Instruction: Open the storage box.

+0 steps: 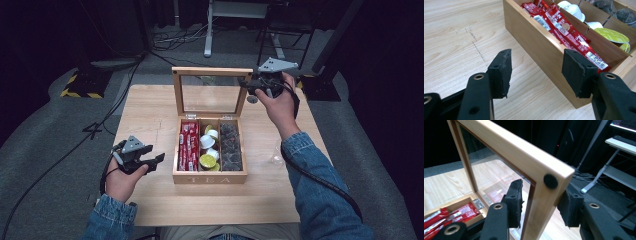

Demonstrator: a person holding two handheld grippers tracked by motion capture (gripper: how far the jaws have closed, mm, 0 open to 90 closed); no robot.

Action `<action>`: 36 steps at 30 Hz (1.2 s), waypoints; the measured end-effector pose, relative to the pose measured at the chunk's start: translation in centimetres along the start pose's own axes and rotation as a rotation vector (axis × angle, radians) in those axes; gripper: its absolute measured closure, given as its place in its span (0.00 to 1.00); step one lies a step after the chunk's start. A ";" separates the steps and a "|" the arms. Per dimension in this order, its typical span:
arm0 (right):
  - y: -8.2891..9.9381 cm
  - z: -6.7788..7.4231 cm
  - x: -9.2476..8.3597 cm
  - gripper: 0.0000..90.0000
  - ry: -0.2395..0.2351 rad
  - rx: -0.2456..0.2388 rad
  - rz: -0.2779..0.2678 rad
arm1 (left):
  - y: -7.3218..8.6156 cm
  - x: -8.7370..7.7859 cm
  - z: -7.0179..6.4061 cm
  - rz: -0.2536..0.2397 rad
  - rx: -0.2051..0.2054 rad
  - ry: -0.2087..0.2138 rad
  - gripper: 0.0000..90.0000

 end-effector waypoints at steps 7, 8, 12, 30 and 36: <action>0.3 -0.6 1.0 0.66 0.014 0.023 0.012 | 0.2 0.0 0.1 0.002 -0.007 -0.006 0.46; 0.4 -0.7 1.3 0.67 0.024 0.025 0.025 | 0.2 0.0 0.1 0.004 -0.005 -0.006 0.46; 1.0 -1.0 2.3 0.66 0.041 0.040 0.049 | 0.2 0.1 0.1 0.007 -0.002 -0.003 0.46; 3.1 -1.3 5.6 0.55 0.070 0.097 0.090 | 0.4 0.8 0.5 0.038 -0.002 0.002 0.42; 3.7 -1.3 6.4 0.53 0.065 0.108 0.115 | 0.5 0.9 0.5 0.040 -0.009 0.005 0.42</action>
Point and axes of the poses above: each handheld gripper's, and its own axes: x roughly forward along the jaws, y roughly out of its underside, z roughly to its left, the point moved 2 cm from there along x, roughly forward along the jaws, and after that the axes turned 13 degrees about z, right-handed, at the moved point
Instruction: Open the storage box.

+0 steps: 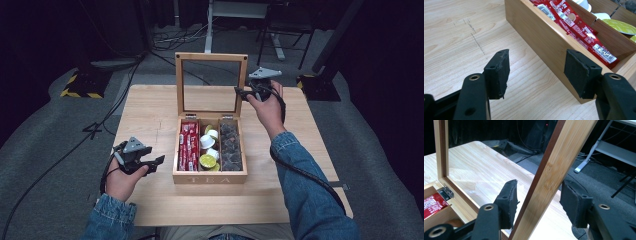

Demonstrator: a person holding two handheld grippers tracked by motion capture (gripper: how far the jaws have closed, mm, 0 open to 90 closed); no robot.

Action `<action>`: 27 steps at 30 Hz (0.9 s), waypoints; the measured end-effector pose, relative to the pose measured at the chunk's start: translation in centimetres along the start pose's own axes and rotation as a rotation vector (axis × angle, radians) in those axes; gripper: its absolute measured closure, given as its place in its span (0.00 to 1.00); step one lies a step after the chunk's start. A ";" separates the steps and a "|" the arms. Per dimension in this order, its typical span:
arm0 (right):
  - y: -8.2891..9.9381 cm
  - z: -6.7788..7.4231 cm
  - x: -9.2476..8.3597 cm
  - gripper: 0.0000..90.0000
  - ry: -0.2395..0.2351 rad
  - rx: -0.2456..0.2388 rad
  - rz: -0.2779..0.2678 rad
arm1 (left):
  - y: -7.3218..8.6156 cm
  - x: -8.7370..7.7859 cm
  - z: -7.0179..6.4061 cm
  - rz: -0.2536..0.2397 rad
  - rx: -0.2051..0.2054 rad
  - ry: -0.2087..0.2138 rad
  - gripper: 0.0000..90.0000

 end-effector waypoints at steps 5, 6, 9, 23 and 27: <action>0.0 -0.1 0.4 0.52 0.002 0.006 0.009 | 0.1 0.0 0.1 0.002 -0.002 -0.001 0.42; 0.0 -0.1 0.5 0.52 0.004 0.006 0.014 | 0.1 0.1 0.1 0.003 0.001 -0.001 0.42; 0.1 -0.1 0.8 0.51 0.005 0.004 0.021 | 0.1 0.1 0.2 0.004 -0.001 0.001 0.42; 0.8 0.0 1.9 0.30 -0.053 0.077 0.073 | 0.2 0.1 0.2 0.011 -0.002 0.003 0.42; 0.7 -0.1 1.3 0.29 -0.060 0.077 0.059 | 0.2 0.2 0.3 0.015 -0.002 0.008 0.42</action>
Point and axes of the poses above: each handheld gripper's, and its own axes: x roughly forward along the jaws, y roughly out of its underside, z roughly to its left, the point moved 2 cm from there along x, roughly forward along the jaws, and after that the axes turned 13 degrees about z, right-handed, at the moved point
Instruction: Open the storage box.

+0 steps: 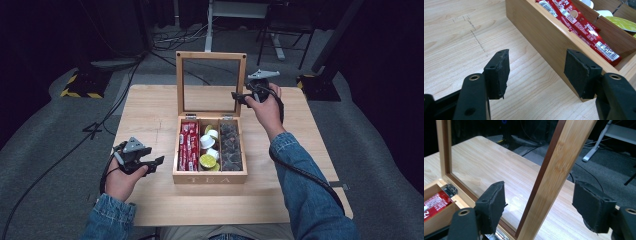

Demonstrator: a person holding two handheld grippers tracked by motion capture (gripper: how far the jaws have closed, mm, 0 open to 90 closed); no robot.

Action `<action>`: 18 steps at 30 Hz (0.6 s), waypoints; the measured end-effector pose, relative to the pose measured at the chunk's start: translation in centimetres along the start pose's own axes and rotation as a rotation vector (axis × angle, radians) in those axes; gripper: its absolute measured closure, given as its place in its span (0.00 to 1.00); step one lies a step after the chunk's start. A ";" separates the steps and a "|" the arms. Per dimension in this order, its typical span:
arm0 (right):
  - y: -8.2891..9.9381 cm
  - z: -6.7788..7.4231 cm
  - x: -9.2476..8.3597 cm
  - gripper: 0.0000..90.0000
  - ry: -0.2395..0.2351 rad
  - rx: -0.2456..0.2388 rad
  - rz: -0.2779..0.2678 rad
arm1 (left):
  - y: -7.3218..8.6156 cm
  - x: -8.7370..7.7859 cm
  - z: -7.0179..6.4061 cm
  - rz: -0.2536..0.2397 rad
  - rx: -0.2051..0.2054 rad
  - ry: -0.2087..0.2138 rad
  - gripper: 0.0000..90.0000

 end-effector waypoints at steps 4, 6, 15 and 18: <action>-0.1 0.0 -1.0 0.29 -0.016 0.005 -0.016 | -0.1 0.0 0.0 0.001 0.002 0.000 0.42; -0.1 0.1 -1.4 0.30 -0.022 0.002 -0.018 | -0.1 0.0 0.1 -0.001 -0.001 0.001 0.42; 0.2 1.0 -4.4 0.35 -0.056 -0.029 -0.018 | -0.1 0.0 0.0 0.004 0.000 0.001 0.41; 0.4 1.4 -5.3 0.35 -0.072 -0.038 -0.020 | -0.1 0.0 0.0 0.009 0.002 0.002 0.41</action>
Point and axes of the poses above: each handheld gripper's, and its own axes: x roughly forward along the jaws, y roughly out of its underside, z roughly to its left, the point moved 2 cm from there along x, roughly forward along the jaws, and after that the axes turned 13 degrees about z, right-handed, at the moved point
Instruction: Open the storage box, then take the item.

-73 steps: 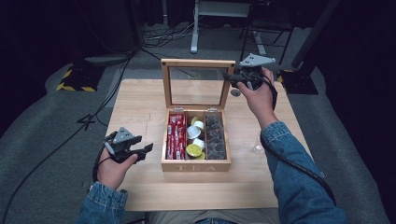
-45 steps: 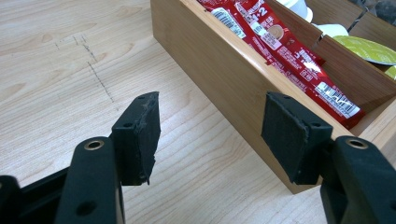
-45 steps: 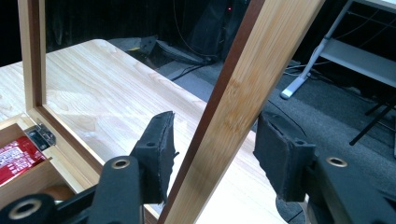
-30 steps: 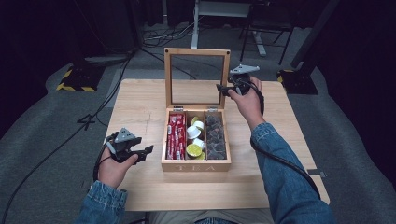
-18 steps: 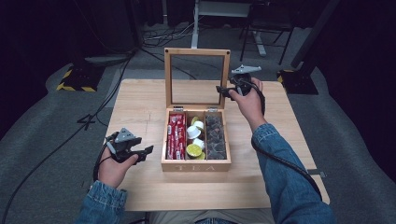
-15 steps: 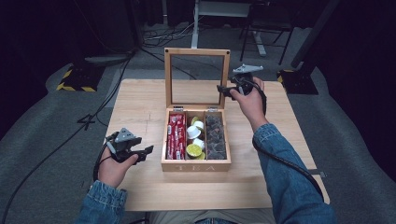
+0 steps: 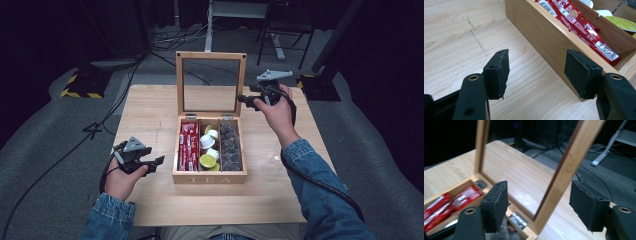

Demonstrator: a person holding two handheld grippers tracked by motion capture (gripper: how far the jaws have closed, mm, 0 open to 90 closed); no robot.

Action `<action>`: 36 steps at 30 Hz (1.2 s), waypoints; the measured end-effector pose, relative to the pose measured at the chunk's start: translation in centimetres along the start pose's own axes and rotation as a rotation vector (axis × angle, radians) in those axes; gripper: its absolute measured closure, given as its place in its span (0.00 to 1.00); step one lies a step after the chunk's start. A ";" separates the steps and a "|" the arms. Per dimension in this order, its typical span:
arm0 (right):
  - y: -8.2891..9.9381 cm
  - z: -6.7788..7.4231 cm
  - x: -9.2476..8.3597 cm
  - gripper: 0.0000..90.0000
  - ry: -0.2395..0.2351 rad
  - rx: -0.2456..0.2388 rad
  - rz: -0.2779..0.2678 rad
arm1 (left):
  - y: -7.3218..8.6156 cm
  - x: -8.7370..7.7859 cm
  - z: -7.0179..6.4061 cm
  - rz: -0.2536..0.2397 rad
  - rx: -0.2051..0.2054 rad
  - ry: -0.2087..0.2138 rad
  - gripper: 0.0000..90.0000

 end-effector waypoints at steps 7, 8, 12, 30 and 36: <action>0.7 1.8 -1.8 0.35 -0.055 -0.037 -0.003 | 0.1 0.1 -0.2 0.005 0.003 0.001 0.41; 0.9 2.1 -2.0 0.35 -0.065 -0.039 -0.004 | 0.1 0.1 -0.2 0.006 0.003 0.001 0.41; 1.5 3.2 -2.5 0.35 -0.097 -0.057 -0.005 | 0.0 0.2 -0.2 0.011 0.005 0.005 0.41; 5.8 6.5 -1.5 0.38 -0.189 -0.107 0.104 | 0.9 1.8 0.3 0.108 -0.007 0.015 0.36; 7.0 6.7 0.0 0.40 -0.202 -0.115 0.170 | 1.3 2.3 0.3 0.140 -0.001 -0.003 0.35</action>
Point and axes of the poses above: each handheld gripper's, and its own axes: x roughly forward along the jaws, y roughly out of its underside, z roughly to its left, the point moved 2 cm from there along x, roughly forward along the jaws, and after that the axes turned 13 degrees about z, right-handed, at the moved point
